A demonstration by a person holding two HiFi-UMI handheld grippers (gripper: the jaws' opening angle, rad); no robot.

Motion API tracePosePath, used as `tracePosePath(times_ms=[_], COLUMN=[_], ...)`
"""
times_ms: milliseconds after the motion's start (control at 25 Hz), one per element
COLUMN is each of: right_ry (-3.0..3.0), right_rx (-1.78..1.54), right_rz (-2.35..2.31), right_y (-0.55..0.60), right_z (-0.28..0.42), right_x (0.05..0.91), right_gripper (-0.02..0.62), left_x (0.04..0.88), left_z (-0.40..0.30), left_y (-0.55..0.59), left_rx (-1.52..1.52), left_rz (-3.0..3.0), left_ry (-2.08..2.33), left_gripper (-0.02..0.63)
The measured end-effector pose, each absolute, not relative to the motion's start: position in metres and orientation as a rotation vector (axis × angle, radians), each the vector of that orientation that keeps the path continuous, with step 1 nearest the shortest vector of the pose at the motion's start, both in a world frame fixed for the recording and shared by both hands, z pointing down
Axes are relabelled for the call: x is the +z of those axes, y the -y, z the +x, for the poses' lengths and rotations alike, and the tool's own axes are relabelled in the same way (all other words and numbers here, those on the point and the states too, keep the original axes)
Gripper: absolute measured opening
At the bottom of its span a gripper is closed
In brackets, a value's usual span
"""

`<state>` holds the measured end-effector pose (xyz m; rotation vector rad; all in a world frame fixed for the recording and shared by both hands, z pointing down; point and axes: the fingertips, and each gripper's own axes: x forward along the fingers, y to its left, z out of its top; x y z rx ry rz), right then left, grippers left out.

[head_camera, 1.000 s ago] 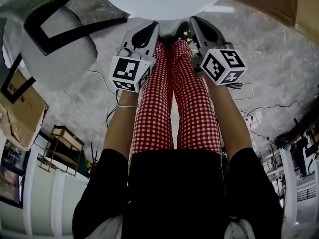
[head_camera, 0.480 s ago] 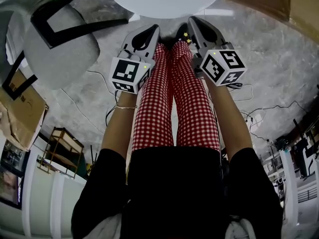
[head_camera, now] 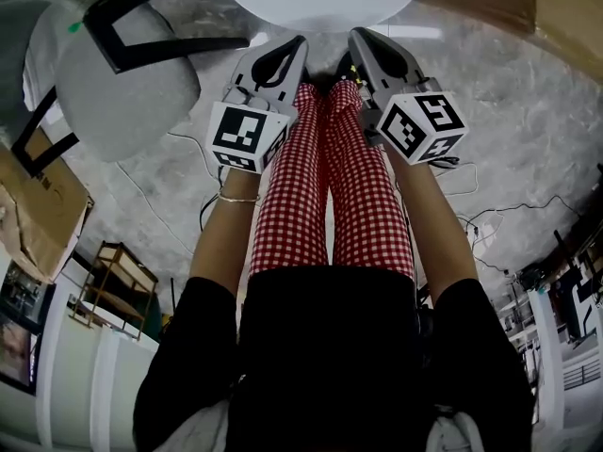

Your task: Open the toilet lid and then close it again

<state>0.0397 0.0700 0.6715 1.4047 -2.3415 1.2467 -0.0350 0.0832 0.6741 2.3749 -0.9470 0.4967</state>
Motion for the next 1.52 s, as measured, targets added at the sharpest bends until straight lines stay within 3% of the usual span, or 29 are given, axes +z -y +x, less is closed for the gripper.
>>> tracePosePath(times_ms=[1520], right_ry=[2.57], right_rx=[0.925], right_rz=[1.35], right_y=[-0.065], right_z=[0.007], right_x=[0.53], right_gripper=[0.021], left_x=[0.545], left_z=[-0.051], left_y=[-0.06], left_rx=[0.421], left_rz=[2.514], left_ry=[1.01], left_gripper=[0.003])
